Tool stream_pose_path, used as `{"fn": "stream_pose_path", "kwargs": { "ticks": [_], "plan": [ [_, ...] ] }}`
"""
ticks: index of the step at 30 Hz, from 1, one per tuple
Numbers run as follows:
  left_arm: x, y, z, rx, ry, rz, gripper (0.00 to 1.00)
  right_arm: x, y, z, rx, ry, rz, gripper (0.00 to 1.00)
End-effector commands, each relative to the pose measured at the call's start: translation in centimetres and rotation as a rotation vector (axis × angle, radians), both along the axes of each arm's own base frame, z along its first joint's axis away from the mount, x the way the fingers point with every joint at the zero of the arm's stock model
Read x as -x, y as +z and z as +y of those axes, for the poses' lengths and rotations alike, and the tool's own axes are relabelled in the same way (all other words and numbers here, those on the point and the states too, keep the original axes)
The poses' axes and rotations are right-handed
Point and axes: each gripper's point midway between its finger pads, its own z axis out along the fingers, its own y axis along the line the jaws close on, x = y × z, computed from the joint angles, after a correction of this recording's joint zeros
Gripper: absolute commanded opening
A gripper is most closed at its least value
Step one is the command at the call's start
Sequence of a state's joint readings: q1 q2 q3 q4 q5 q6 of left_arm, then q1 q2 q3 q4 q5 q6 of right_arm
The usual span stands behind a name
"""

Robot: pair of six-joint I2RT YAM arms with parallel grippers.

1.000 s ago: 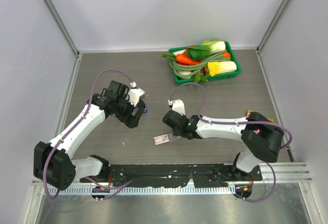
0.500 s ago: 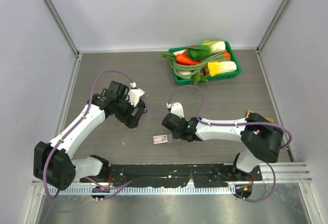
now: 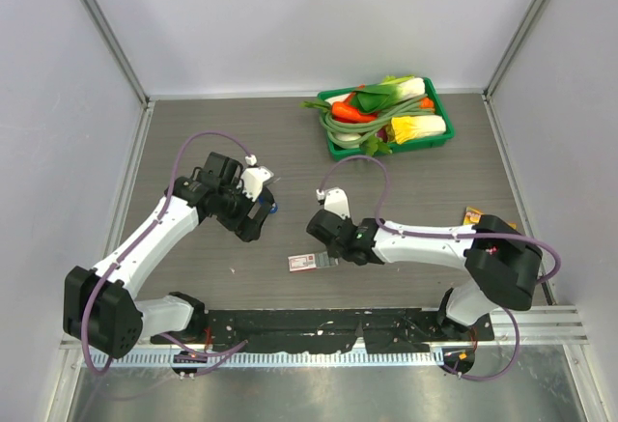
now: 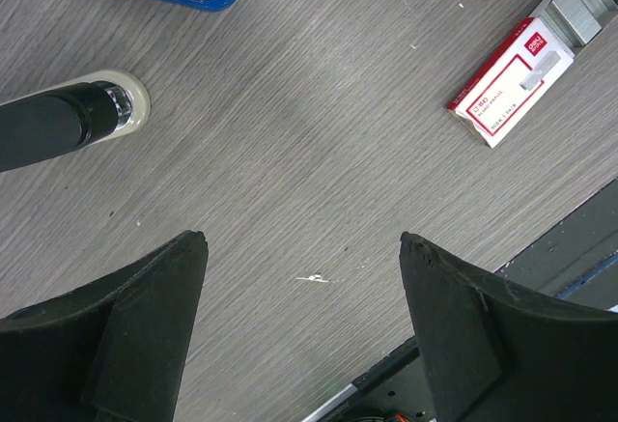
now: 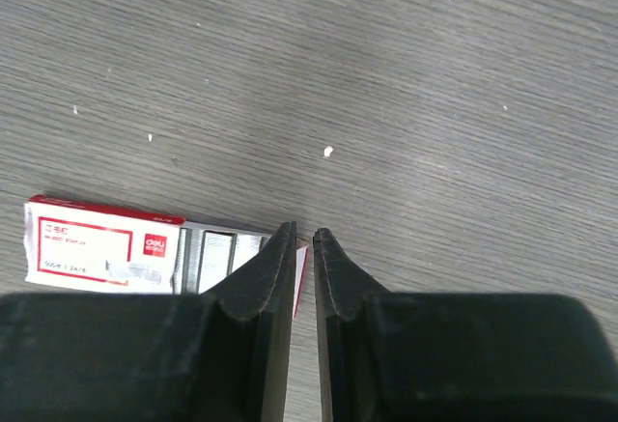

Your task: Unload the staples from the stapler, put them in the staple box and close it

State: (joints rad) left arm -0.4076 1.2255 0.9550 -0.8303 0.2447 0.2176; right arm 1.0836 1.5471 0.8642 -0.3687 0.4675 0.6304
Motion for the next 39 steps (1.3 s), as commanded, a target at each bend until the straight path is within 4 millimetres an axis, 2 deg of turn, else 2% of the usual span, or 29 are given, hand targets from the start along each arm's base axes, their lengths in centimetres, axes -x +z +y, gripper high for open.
{"fn": "stream_pose_path", "kwargs": {
  "ticks": [1, 6, 11, 16, 20, 23, 27, 30, 31, 37, 39],
  "plan": [
    [-0.3, 0.6, -0.7, 0.028, -0.022, -0.016, 0.85, -0.8, 1.7, 0.0, -0.055, -0.031, -0.039, 0.19],
    [0.4, 0.2, -1.5, 0.054, -0.049, 0.015, 0.85, -0.4, 0.5, -0.4, -0.063, -0.043, -0.008, 0.19],
    [2.0, 0.2, -3.0, 0.075, -0.169, -0.012, 0.86, 0.0, 0.9, -1.3, -0.145, -0.076, 0.036, 0.22],
    [3.7, -1.2, -4.5, 0.044, -0.277, 0.048, 0.83, 1.4, 1.4, -0.9, -0.309, -0.065, 0.114, 0.22],
    [5.3, -2.3, -6.1, -0.012, -0.389, 0.063, 0.80, 2.0, 0.9, -1.0, -0.369, -0.067, 0.152, 0.22],
    [5.2, -3.0, -6.7, -0.024, -0.412, 0.070, 0.80, 2.3, 0.8, -0.5, -0.427, -0.054, 0.178, 0.22],
    [4.8, -4.2, -6.5, -0.058, -0.434, 0.067, 0.77, 2.4, 0.5, -0.1, -0.488, -0.050, 0.212, 0.22],
    [4.4, -5.3, -6.1, -0.087, -0.429, 0.068, 0.69, 2.9, 0.0, 0.1, -0.533, -0.043, 0.254, 0.22],
    [4.2, -5.5, -6.1, -0.095, -0.432, 0.060, 0.66, 2.4, 0.3, 0.3, -0.559, -0.044, 0.245, 0.22],
    [3.7, -7.6, -6.3, -0.121, -0.453, 0.037, 0.56, 2.6, -0.5, 0.3, -0.585, -0.050, 0.274, 0.22],
    [3.6, -8.4, -6.1, -0.146, -0.480, 0.013, 0.55, 2.6, -0.7, 0.3, -0.586, -0.052, 0.280, 0.22]
  ]
}}
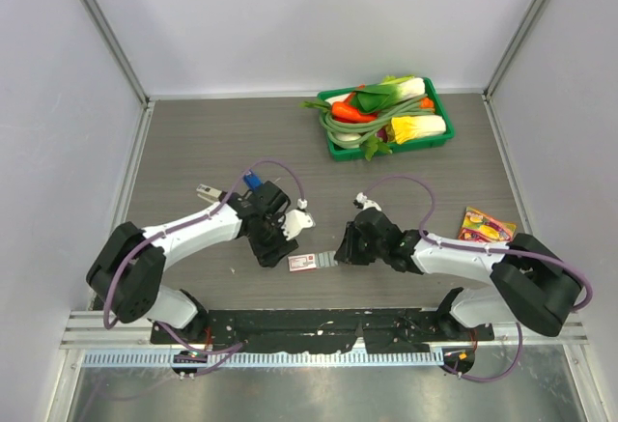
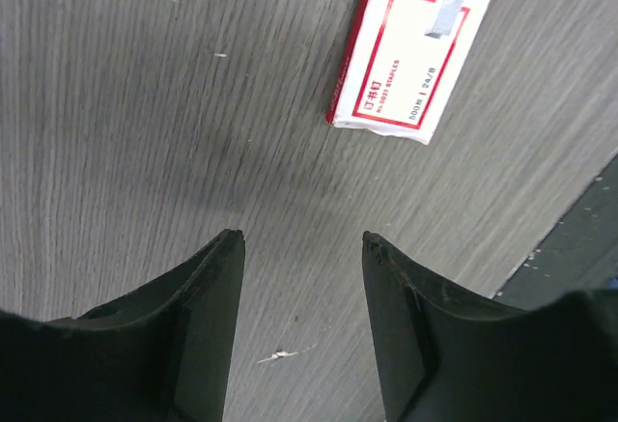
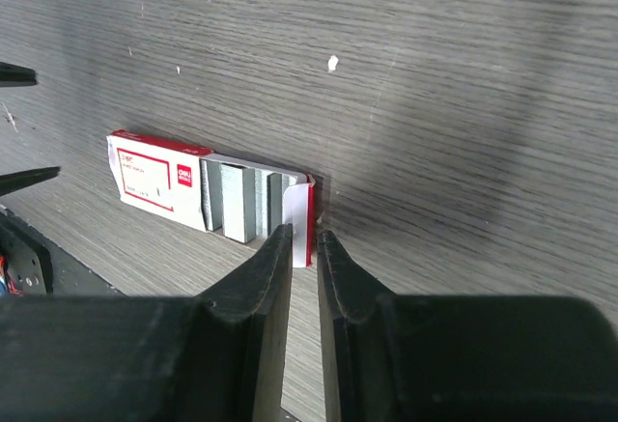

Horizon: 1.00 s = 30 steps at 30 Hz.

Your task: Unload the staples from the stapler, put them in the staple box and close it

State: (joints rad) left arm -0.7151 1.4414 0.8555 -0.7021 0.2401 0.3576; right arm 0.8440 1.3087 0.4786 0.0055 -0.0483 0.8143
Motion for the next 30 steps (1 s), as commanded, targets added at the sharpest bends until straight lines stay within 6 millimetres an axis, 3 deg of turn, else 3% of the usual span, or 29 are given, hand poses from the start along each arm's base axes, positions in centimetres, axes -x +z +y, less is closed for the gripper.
{"fn": "stream_pose_path", "kwargs": {
  "ticks": [1, 8, 12, 23, 30],
  "plan": [
    [-0.9, -1.4, -0.6, -0.006, -0.068, -0.082, 0.55, -0.4, 0.9, 1.6, -0.081, 0.013, -0.009, 0.22],
    [-2.3, -3.1, -1.3, -0.031, -0.002, -0.098, 0.45, -0.1, 0.1, 1.3, -0.084, 0.003, 0.009, 0.21],
    [-2.6, -3.1, -1.9, -0.011, 0.015, -0.097, 0.44, 0.0, -0.3, 1.2, -0.077, 0.000, 0.013, 0.21],
    [-1.0, -2.8, -3.0, 0.011, -0.041, -0.083, 0.43, -0.2, -0.3, 1.7, -0.098, -0.001, 0.020, 0.18],
    [-1.1, -3.0, -3.2, 0.008, -0.036, -0.080, 0.43, -0.1, -0.3, 1.8, -0.101, 0.001, 0.024, 0.18]
  ]
}}
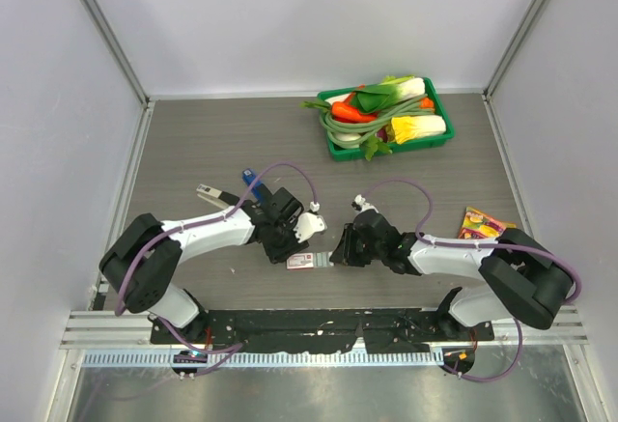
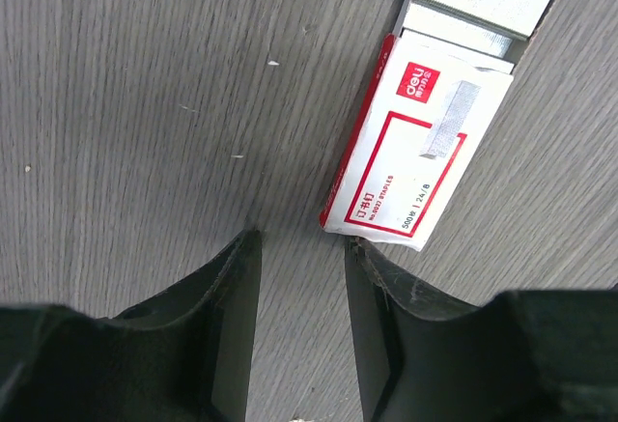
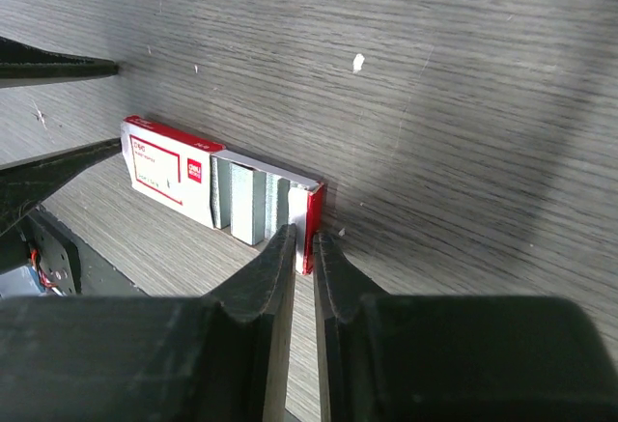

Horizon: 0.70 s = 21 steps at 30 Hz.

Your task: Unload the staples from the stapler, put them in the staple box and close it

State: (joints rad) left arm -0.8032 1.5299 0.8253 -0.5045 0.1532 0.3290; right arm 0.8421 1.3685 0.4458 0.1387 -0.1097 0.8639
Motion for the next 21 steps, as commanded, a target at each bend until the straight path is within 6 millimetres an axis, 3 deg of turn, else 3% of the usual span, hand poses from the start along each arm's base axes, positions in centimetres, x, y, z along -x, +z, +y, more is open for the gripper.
{"fn": "stream_pose_path", "kwargs": {
  "ticks": [1, 10, 21],
  "plan": [
    [0.3, -0.4, -0.6, 0.016, 0.001, 0.025, 0.43, -0.4, 0.3, 0.5, -0.024, -0.002, -0.009, 0.17],
    [0.8, 0.1, -1.3, 0.036, -0.007, 0.047, 0.45, -0.7, 0.9, 1.2, -0.059, -0.007, -0.010, 0.17],
    [-0.5, 0.4, -2.4, 0.037, 0.003, 0.032, 0.44, -0.8, 0.7, 3.2, -0.118, 0.031, 0.015, 0.15]
  ]
}}
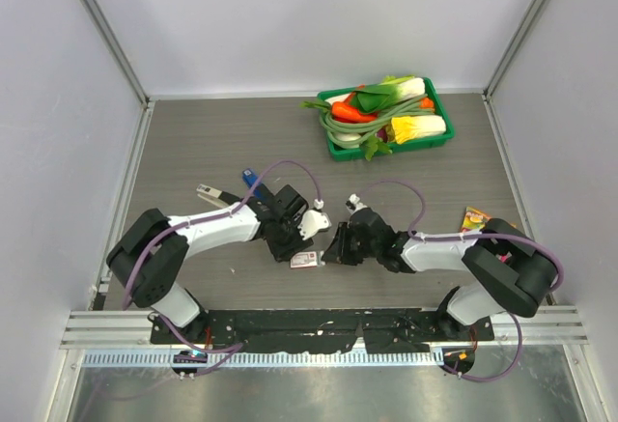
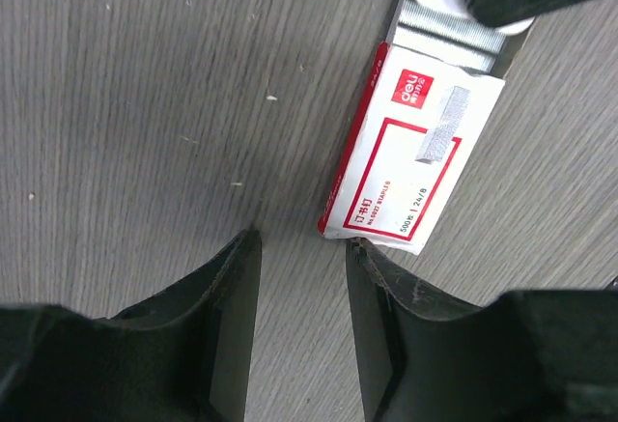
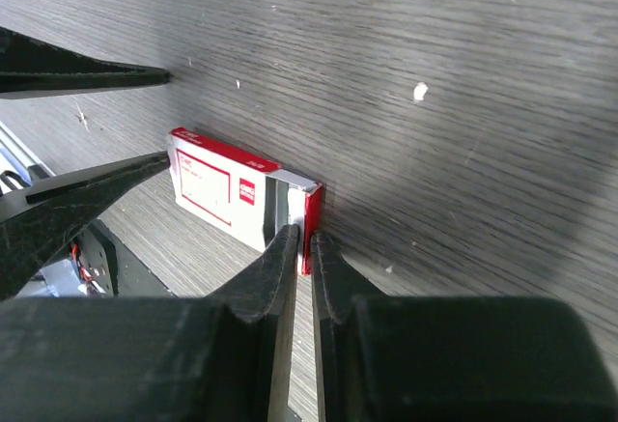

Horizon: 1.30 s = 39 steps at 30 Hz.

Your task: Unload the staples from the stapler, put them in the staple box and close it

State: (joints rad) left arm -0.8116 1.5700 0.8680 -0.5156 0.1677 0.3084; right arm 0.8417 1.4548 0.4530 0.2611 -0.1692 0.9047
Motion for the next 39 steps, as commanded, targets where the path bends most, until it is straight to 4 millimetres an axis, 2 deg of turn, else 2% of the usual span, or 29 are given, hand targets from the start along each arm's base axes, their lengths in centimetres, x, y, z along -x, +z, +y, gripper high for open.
{"fn": "stream_pose_path", "kwargs": {
  "ticks": [1, 10, 17, 20, 23, 26, 31, 34, 39],
  "plan": [
    [-0.3, 0.2, -1.4, 0.027, -0.001, 0.016, 0.44, -0.7, 0.9, 1.4, -0.047, 0.016, -0.013, 0.15],
    [-1.4, 0.7, -2.9, 0.043, 0.020, 0.019, 0.43, -0.9, 1.1, 2.6, -0.084, 0.043, -0.009, 0.15],
    [-1.1, 0.3, -3.5, 0.041, 0.005, 0.029, 0.42, -1.0, 1.4, 3.0, -0.111, 0.049, -0.017, 0.15],
    [-0.9, -0.1, -3.1, 0.026, 0.004, 0.031, 0.42, -0.8, 1.4, 2.6, -0.104, 0.048, -0.018, 0.15],
    [-0.6, -0.3, -2.7, 0.019, 0.000, 0.028, 0.41, -0.9, 1.6, 1.6, -0.074, 0.033, -0.042, 0.20],
    [-0.3, -0.7, -2.1, 0.003, 0.003, 0.033, 0.41, -0.8, 2.1, 1.1, -0.076, 0.035, -0.056, 0.32],
    [-0.4, -0.8, -1.7, -0.009, 0.006, 0.022, 0.41, -0.6, 2.2, 0.7, -0.090, 0.032, -0.053, 0.35],
    [-0.3, -0.9, -1.5, -0.021, 0.005, 0.023, 0.40, -0.8, 1.9, 0.1, -0.074, 0.015, -0.051, 0.35],
    [-0.4, -0.9, -1.4, -0.026, 0.005, 0.018, 0.40, -0.6, 1.1, -1.3, -0.036, -0.016, -0.033, 0.21]
  ]
}}
